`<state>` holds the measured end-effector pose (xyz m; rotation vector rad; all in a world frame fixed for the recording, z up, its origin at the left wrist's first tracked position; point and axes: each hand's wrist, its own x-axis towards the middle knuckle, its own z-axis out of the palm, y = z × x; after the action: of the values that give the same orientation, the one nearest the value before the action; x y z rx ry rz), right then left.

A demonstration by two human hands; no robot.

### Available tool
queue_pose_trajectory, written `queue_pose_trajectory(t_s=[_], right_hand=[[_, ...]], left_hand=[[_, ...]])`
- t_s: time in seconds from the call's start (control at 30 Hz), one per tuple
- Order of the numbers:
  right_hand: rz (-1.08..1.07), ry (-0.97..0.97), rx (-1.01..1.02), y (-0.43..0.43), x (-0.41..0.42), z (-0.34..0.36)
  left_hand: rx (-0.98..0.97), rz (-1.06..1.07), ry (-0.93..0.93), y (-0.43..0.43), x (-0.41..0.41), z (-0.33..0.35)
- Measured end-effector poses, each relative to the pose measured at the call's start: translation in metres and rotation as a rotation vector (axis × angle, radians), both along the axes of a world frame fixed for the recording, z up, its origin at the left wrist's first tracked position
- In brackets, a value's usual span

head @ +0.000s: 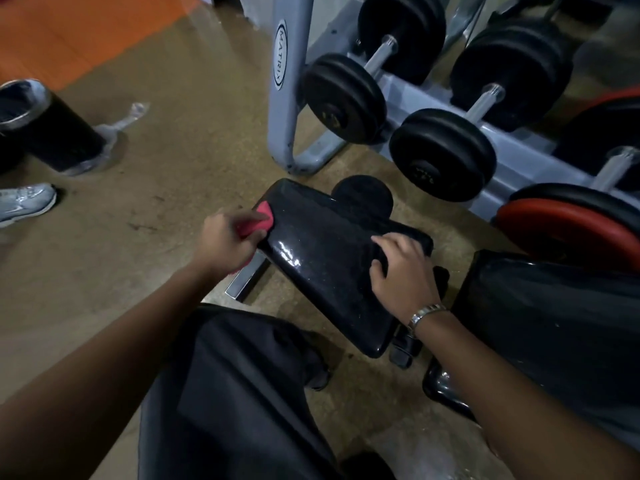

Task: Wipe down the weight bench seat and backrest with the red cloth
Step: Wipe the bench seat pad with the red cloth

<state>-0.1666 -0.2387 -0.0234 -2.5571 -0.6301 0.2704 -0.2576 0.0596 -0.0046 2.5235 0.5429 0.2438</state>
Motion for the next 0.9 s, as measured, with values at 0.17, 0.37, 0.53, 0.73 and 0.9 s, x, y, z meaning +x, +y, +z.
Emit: queue_pose_trajectory(t_s=[0.17, 0.37, 0.53, 0.73, 0.9], right_hand=[[-0.009, 0.056, -0.048, -0.005, 0.004, -0.005], [-0.026, 0.105, -0.080, -0.005, 0.007, -0.007], [-0.004, 0.125, -0.112, -0.005, 0.005, -0.009], [0.004, 0.139, -0.104, -0.009, 0.004, -0.012], [0.018, 0.121, -0.126, -0.007, 0.002, -0.013]], left_hand=[[0.033, -0.036, -0.018, 0.003, 0.018, 0.001], [0.085, -0.135, 0.000, -0.010, 0.010, 0.004], [0.147, 0.002, -0.017, -0.001, 0.037, -0.003], [0.152, -0.183, -0.038, 0.004, 0.024, -0.001], [0.161, -0.090, 0.000, 0.010, 0.061, -0.006]])
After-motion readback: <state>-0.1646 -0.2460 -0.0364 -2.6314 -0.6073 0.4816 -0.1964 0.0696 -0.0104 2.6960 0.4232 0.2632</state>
